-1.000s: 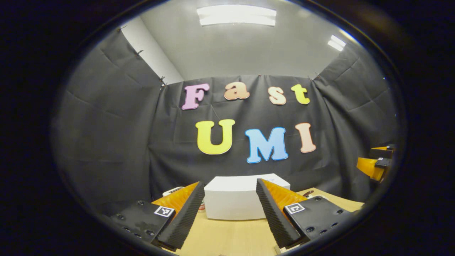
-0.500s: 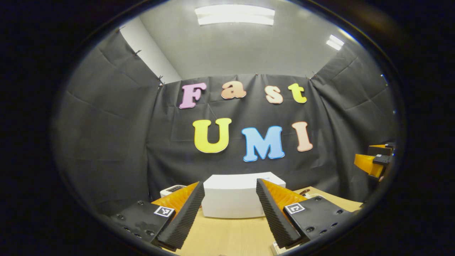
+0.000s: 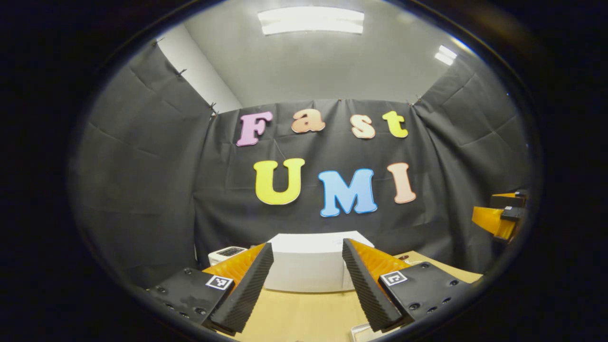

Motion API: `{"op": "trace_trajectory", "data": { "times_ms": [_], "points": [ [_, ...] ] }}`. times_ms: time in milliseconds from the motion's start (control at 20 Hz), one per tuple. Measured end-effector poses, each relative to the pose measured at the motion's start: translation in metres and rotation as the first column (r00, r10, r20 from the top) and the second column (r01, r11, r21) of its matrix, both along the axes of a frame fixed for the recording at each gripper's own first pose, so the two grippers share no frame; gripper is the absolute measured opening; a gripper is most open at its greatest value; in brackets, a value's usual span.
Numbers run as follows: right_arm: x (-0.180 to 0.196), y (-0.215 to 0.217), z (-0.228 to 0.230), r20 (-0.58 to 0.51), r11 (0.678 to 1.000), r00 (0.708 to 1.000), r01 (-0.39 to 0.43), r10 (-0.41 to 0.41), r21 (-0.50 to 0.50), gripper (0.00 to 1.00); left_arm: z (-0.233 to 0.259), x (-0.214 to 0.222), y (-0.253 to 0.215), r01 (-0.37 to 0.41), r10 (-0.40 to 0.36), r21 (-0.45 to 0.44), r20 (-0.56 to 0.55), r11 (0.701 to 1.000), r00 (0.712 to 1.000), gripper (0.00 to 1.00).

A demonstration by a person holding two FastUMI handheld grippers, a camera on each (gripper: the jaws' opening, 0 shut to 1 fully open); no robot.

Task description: Open the microwave oven with the left hand, put the food in, and close the microwave oven.

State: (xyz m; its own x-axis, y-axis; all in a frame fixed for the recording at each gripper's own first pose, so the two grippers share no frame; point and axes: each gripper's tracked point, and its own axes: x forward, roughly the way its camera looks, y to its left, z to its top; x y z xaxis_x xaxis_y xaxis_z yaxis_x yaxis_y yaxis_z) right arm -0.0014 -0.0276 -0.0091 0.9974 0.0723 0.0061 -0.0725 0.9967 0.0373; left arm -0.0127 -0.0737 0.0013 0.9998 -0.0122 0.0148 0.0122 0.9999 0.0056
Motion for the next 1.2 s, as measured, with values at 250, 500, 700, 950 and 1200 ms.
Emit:
{"op": "trace_trajectory", "data": {
  "times_ms": [250,500,700,950,1200],
  "points": [
    [-0.001,-0.007,-0.003,0.004,1.0,1.0,-0.002,0.002,0.007,0.99,-0.008,0.021,-0.015,0.005,-0.005,0.03,-0.001,1.0,1.0,0.97],
    [0.011,-0.01,0.001,0.012,0.999,0.999,0.037,-0.037,0.005,0.99,-0.025,0.065,-0.025,0.045,-0.045,0.014,-0.008,0.999,0.999,0.94],
    [0.021,-0.012,0.005,0.013,0.995,0.994,0.104,-0.104,0.008,0.99,-0.048,0.112,-0.032,0.093,-0.093,0.025,-0.023,0.995,0.995,0.93],
    [0.035,-0.02,0.002,-0.005,0.978,0.978,0.211,-0.211,0.001,0.99,-0.087,0.166,-0.045,0.16,-0.158,0.014,-0.074,0.987,0.985,0.97],
    [0.036,-0.027,0.001,-0.009,0.951,0.952,0.306,-0.306,-0.033,0.99,-0.134,0.206,-0.067,0.232,-0.229,0.011,-0.128,0.973,0.965,0.93]
  ]
}}
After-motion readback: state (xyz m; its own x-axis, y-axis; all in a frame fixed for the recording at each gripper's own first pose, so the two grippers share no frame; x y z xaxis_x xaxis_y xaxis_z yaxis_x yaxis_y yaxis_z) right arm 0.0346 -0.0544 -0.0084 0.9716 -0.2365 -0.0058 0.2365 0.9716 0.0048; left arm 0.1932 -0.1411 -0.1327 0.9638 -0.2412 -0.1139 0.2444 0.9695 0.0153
